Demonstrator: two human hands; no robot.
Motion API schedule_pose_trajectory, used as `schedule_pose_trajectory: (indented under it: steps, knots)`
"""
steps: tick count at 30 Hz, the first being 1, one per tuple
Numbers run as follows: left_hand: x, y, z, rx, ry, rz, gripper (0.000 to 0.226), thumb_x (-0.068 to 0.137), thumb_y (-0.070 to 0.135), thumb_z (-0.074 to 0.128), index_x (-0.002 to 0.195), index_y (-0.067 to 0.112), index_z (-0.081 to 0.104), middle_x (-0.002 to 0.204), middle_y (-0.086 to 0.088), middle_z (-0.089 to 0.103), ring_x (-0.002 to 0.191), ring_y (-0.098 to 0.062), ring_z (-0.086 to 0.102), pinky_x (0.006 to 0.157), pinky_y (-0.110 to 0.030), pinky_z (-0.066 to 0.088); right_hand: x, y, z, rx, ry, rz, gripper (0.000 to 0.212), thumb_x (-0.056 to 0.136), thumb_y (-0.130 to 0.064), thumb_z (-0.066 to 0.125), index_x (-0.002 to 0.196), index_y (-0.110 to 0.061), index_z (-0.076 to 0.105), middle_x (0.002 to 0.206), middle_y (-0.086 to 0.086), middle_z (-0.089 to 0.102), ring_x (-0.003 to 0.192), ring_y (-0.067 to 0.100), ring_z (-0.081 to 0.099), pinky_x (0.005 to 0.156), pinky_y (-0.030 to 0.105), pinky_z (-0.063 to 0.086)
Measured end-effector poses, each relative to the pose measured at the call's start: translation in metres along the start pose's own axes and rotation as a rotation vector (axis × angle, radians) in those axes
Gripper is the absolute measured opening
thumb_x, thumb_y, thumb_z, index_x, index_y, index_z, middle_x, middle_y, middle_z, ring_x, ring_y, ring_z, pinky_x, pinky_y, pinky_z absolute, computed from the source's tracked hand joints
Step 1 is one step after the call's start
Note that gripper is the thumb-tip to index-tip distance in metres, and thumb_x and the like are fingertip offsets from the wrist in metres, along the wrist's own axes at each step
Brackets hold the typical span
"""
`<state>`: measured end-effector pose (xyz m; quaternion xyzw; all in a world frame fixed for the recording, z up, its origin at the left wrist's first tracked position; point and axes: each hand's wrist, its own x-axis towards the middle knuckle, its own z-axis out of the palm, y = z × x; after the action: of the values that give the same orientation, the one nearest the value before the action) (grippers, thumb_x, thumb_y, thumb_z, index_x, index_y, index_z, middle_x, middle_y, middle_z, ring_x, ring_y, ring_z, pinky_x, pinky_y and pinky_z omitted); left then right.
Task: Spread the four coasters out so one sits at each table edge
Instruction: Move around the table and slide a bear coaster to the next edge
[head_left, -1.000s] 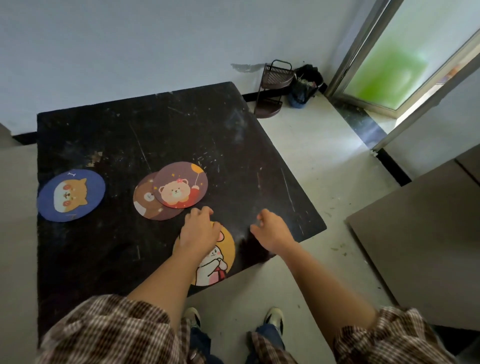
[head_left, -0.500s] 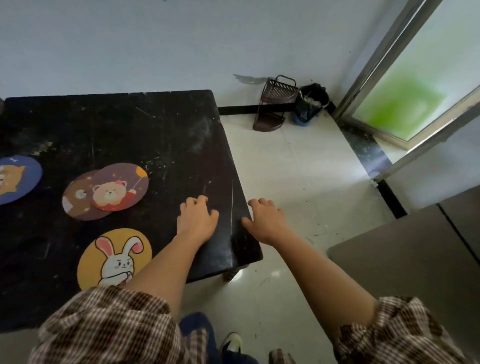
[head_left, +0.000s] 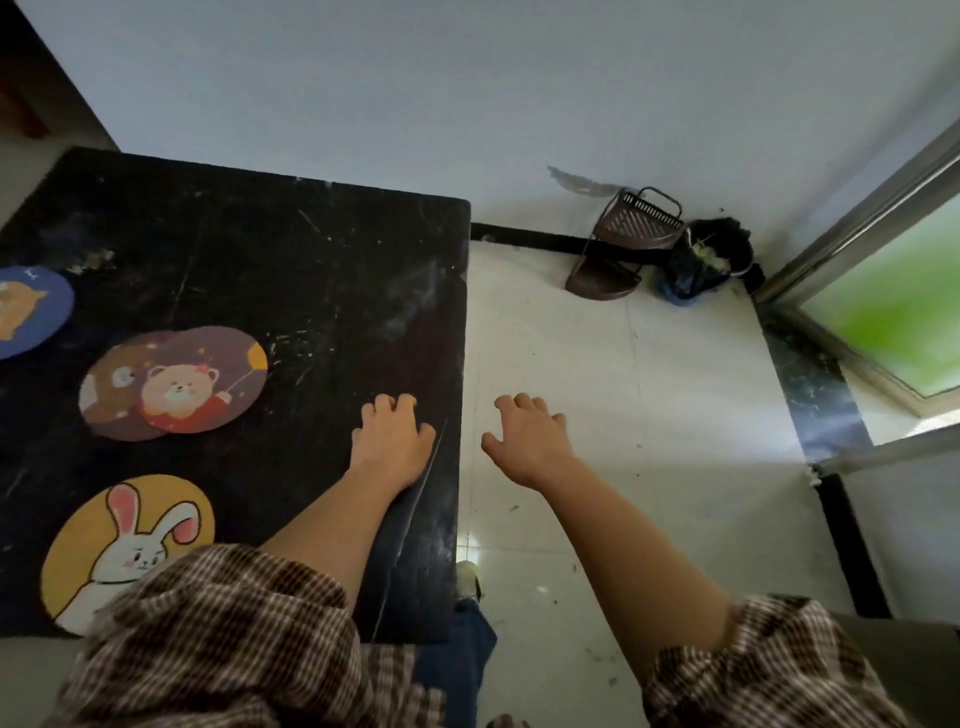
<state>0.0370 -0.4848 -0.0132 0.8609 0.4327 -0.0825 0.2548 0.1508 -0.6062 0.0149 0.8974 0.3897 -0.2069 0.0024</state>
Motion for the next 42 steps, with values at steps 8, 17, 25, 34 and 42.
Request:
schedule_pose_trajectory:
  steps: [8, 17, 25, 34, 42]
  knots:
    - [0.046, 0.018, -0.012, -0.072, 0.056, -0.212, 0.044, 0.092, 0.035, 0.043, 0.132, 0.018, 0.040, 0.136, -0.012, 0.040, 0.123, -0.029, 0.038, 0.093, -0.045, 0.041, 0.086, 0.004, -0.025, -0.073, -0.088, -0.182, 0.049, 0.093, -0.039, 0.045, 0.134, -0.014, 0.039, 0.139, 0.012, 0.046, 0.126, 0.032, 0.041, 0.104, 0.051, 0.032]
    - [0.074, 0.010, -0.021, -0.185, 0.138, -0.461, 0.046, 0.092, 0.034, 0.045, 0.135, 0.018, 0.038, 0.138, -0.011, 0.039, 0.125, -0.028, 0.037, 0.094, -0.043, 0.041, 0.158, -0.028, -0.041, -0.138, -0.140, -0.466, 0.042, 0.089, -0.035, 0.049, 0.126, -0.014, 0.045, 0.129, 0.011, 0.048, 0.121, 0.031, 0.041, 0.098, 0.049, 0.035]
    - [0.080, 0.024, -0.010, -0.311, 0.287, -0.779, 0.046, 0.092, 0.033, 0.046, 0.135, 0.017, 0.038, 0.138, -0.012, 0.040, 0.125, -0.029, 0.038, 0.093, -0.043, 0.042, 0.208, -0.047, -0.049, -0.222, -0.211, -0.766, 0.040, 0.089, -0.033, 0.049, 0.124, -0.014, 0.046, 0.129, 0.010, 0.047, 0.123, 0.029, 0.038, 0.101, 0.050, 0.031]
    - [0.078, 0.020, -0.011, -0.320, 0.450, -0.993, 0.046, 0.089, 0.034, 0.052, 0.132, 0.019, 0.041, 0.133, -0.011, 0.044, 0.119, -0.027, 0.044, 0.086, -0.040, 0.045, 0.232, -0.090, -0.047, -0.319, -0.261, -1.067, 0.045, 0.090, -0.035, 0.049, 0.129, -0.013, 0.044, 0.130, 0.010, 0.047, 0.122, 0.028, 0.040, 0.098, 0.048, 0.034]
    - [0.075, -0.023, -0.026, -0.420, 0.509, -1.113, 0.048, 0.090, 0.032, 0.051, 0.133, 0.017, 0.040, 0.136, -0.013, 0.041, 0.122, -0.028, 0.041, 0.089, -0.041, 0.044, 0.237, -0.163, -0.030, -0.353, -0.302, -1.169, 0.047, 0.089, -0.035, 0.052, 0.129, -0.013, 0.043, 0.129, 0.010, 0.047, 0.121, 0.027, 0.041, 0.096, 0.047, 0.036]
